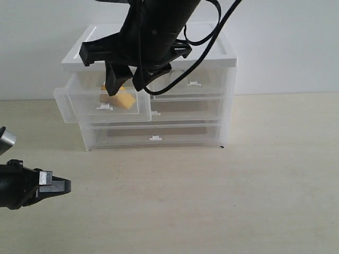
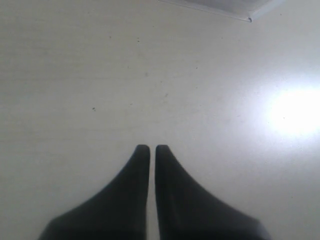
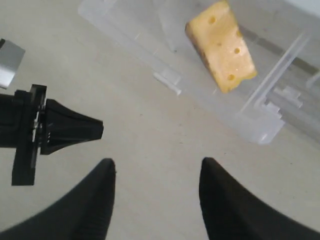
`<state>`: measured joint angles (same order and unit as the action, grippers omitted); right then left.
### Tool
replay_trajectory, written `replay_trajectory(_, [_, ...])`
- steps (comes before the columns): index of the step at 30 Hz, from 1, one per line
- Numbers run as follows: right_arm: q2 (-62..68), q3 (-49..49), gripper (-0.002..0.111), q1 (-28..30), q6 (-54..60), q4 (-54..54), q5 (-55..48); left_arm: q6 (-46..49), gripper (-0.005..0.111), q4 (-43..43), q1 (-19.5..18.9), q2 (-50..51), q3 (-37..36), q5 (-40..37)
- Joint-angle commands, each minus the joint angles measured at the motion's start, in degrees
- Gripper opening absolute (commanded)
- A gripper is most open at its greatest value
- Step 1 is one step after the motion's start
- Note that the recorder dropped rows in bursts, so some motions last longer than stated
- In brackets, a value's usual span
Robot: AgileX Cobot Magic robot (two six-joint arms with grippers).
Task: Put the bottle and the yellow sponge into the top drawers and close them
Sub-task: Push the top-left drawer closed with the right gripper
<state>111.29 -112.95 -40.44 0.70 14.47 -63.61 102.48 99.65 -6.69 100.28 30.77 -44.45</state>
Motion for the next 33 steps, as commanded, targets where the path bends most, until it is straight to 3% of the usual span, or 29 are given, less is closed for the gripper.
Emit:
replay_trajectory(1, [-0.73, -0.25, 0.046, 0.46, -0.13, 3.78, 0.62, 0.39, 0.004, 0.3, -0.13, -0.45, 0.19, -0.29])
replay_trajectory(3, [-0.26, 0.19, 0.042, 0.46, -0.13, 4.72, 2.2, 0.51, 0.004, 0.3, -0.13, -0.45, 0.19, -0.29])
replay_trajectory(8, [1.51, 4.82, 0.002, 0.46, -0.7, 5.33, 6.49, 0.51, 0.004, 0.3, -0.13, -0.45, 0.19, -0.29])
replay_trajectory(9, [1.84, 6.39, 0.0, 0.46, -0.7, 5.15, 8.24, 0.51, 0.004, 0.3, -0.13, -0.45, 0.19, -0.29])
replay_trajectory(14, [2.33, 11.61, 0.008, 0.46, -0.7, 3.95, 16.66, 0.51, 0.004, 0.3, -0.13, -0.45, 0.19, -0.29])
replay_trajectory(33, [6.66, 11.75, 0.008, 0.72, -0.7, 0.62, 38.58, 0.51, 0.004, 0.3, -0.13, -0.45, 0.19, -0.29])
